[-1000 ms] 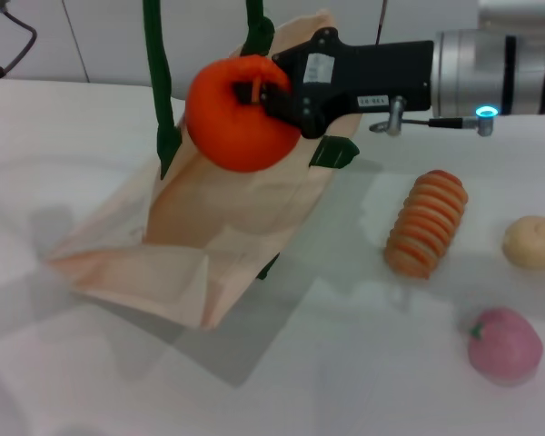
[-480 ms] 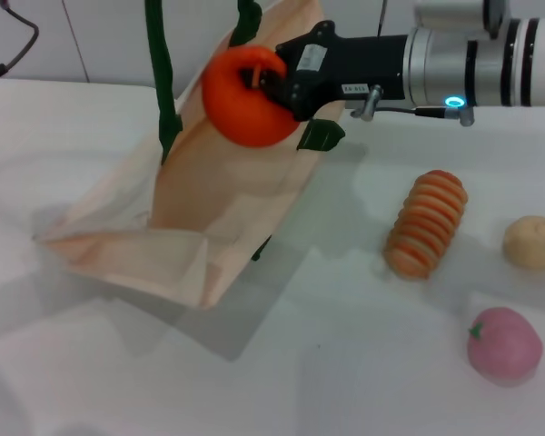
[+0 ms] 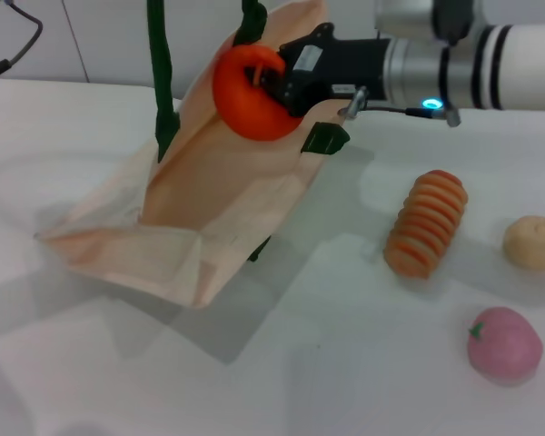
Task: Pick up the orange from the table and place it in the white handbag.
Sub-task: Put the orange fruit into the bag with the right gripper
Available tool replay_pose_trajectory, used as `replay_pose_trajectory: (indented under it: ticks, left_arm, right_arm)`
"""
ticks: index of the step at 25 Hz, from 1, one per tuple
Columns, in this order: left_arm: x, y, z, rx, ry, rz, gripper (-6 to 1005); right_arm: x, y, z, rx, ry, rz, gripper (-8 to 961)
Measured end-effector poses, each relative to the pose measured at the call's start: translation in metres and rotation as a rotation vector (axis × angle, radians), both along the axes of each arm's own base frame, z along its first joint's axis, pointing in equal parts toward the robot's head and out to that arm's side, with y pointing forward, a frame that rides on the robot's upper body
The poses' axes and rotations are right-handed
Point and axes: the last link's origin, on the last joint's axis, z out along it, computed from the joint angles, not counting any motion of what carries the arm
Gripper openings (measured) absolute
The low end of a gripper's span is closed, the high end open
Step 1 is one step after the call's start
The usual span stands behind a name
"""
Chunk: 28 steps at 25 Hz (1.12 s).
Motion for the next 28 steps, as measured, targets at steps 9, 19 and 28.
replay_pose_trajectory:
  ticks: [9, 19, 28]
  left_arm:
    - [-0.001, 0.000, -0.001, -0.004, -0.008, 0.001, 109]
    - [-0.006, -0.002, 0.001, 0.003, -0.007, 0.016, 108]
    - [-0.013, -0.005, 0.005, 0.012, -0.005, 0.034, 109]
  right_arm:
    - [-0.009, -0.007, -0.013, -0.026, -0.023, 0.032, 118]
    - [-0.013, -0.014, -0.020, -0.057, -0.058, 0.081, 349]
    - [-0.011, -0.017, -0.018, -0.084, -0.060, 0.089, 639]
